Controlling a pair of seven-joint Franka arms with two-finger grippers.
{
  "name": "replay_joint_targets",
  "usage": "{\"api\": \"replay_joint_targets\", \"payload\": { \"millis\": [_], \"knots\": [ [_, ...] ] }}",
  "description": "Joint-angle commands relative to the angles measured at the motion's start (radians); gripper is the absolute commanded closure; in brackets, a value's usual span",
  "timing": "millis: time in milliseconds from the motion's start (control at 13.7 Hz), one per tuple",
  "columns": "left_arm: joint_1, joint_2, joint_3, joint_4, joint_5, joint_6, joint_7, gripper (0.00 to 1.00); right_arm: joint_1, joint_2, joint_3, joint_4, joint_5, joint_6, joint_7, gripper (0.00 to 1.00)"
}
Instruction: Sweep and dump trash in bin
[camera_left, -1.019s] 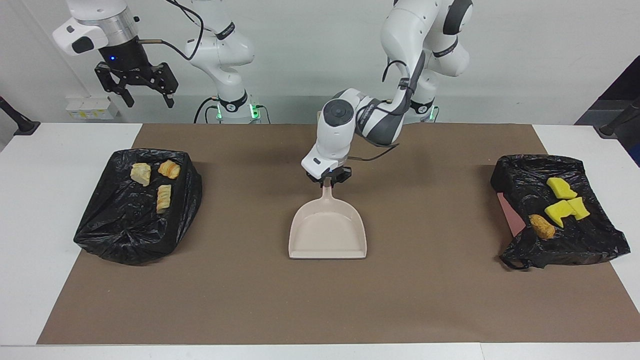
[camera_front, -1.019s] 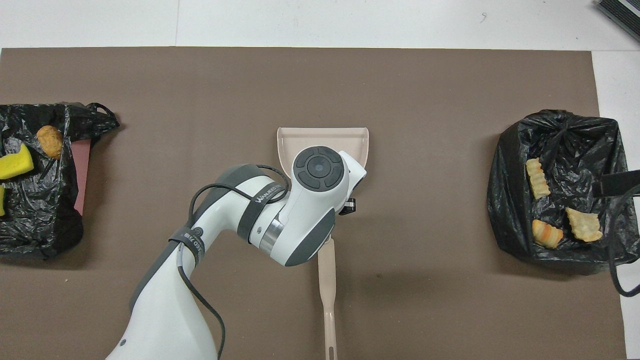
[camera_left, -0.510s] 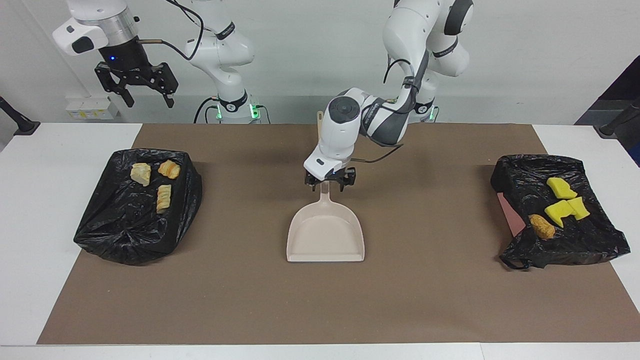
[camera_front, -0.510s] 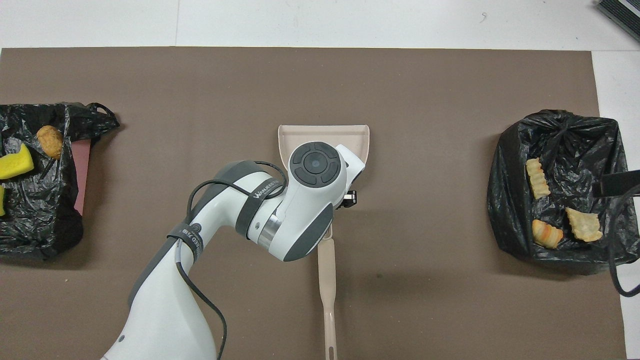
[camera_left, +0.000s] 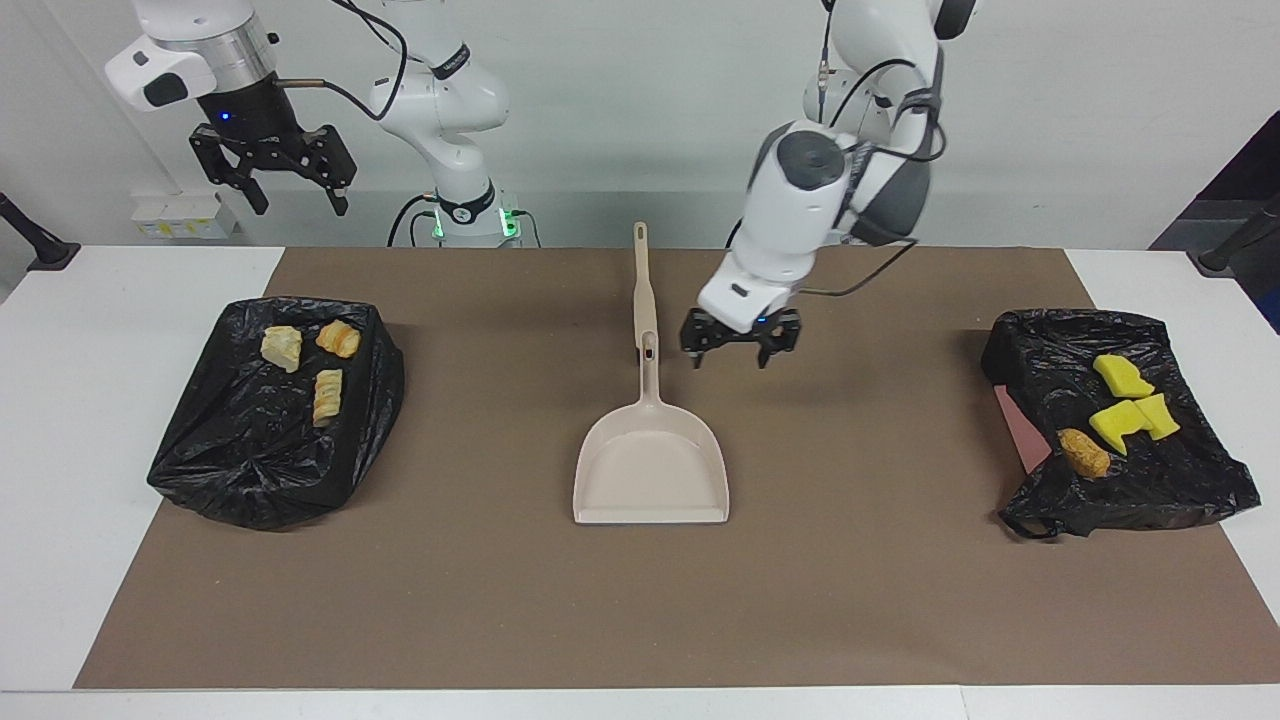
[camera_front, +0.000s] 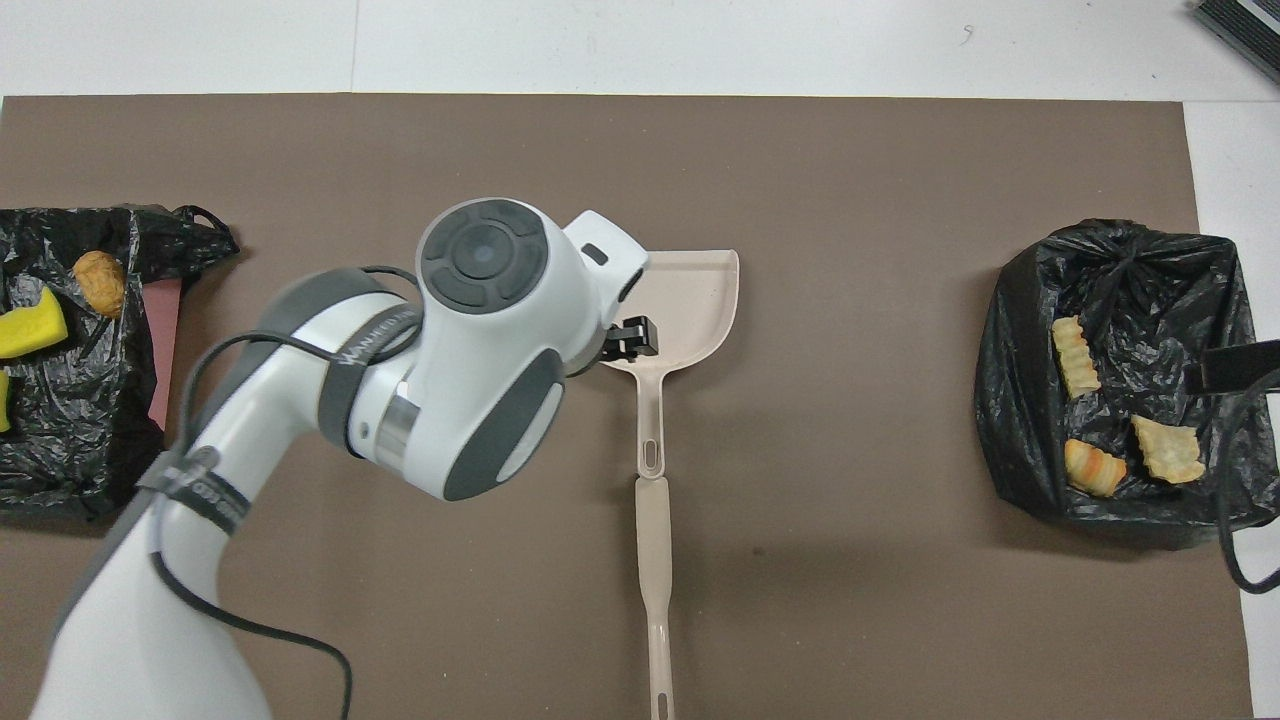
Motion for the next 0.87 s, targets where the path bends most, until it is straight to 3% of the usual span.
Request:
{"api": "replay_joint_targets", "payload": {
  "millis": [0,801],
  "knots": [
    [0.084,-0.055,-0.01,-0.015,-0.011,-0.061,0.121,0.0,0.0,-0.01,-0.002,-0.012,0.007,0.003,-0.002,0.0],
    [0.468,-0.153,0.005,-0.019,-0.001,-0.196,0.621,0.0,0.0,-0.01,-0.002,-0.012,0.007,0.003,-0.003,0.0]
  ]
}}
